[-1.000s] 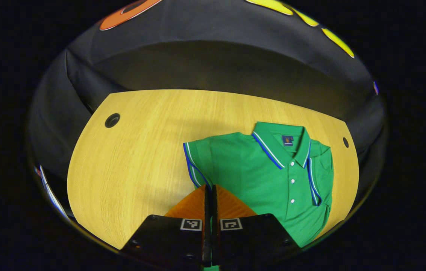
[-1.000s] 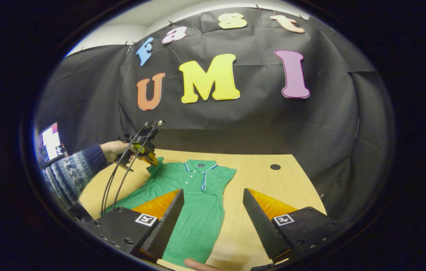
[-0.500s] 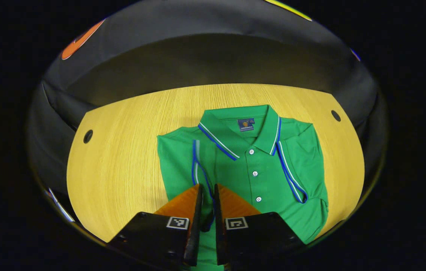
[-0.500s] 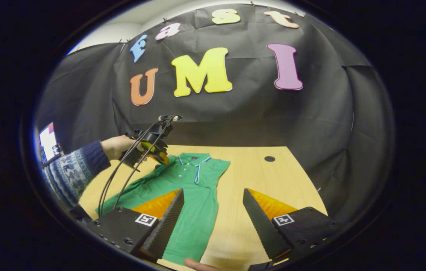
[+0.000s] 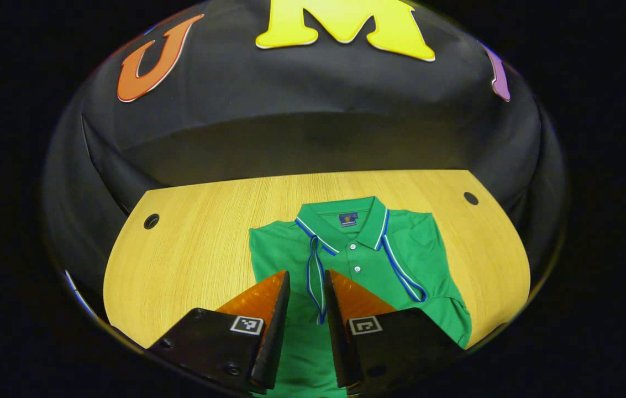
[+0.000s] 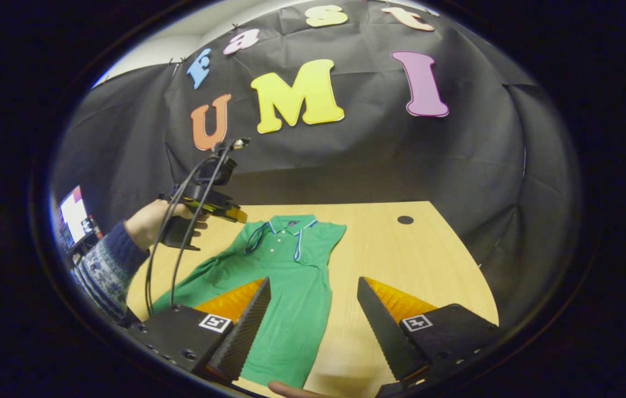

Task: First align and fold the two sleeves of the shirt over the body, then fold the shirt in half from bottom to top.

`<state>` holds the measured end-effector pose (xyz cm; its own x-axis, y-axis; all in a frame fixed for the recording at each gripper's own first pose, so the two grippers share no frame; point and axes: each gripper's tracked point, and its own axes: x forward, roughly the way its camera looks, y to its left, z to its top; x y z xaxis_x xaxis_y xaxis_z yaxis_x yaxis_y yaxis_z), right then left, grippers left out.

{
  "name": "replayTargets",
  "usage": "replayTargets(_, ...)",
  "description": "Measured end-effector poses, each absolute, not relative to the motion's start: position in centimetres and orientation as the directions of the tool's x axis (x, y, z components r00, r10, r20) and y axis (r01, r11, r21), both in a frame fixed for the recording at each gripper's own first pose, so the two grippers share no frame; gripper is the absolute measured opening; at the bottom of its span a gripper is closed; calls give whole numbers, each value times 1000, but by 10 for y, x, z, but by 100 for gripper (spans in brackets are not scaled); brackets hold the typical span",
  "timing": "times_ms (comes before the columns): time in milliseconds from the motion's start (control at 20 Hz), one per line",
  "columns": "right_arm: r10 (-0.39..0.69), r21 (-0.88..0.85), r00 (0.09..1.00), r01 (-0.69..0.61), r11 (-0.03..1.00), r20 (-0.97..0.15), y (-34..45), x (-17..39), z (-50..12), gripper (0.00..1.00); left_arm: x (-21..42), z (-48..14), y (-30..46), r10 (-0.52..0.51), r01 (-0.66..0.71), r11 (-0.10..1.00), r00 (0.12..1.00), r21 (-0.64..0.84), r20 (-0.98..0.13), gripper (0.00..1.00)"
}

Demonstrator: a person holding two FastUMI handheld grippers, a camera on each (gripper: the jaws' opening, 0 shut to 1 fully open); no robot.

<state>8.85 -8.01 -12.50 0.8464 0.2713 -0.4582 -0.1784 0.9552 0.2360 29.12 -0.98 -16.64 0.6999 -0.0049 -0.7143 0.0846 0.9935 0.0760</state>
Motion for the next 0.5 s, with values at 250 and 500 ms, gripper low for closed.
replayTargets(250, 259, 195, 845, -187, 963, -468, -66, 81, -127, 96, 249, -135, -6, -46, 88, 995, 801, 41, -597, 42)
replayTargets(500, 231, 142, 850, -185, 972, -473, -58, 65, -127, 96, 192, -117, 8, -29, 89, 992, 846, 87, -533, 42)
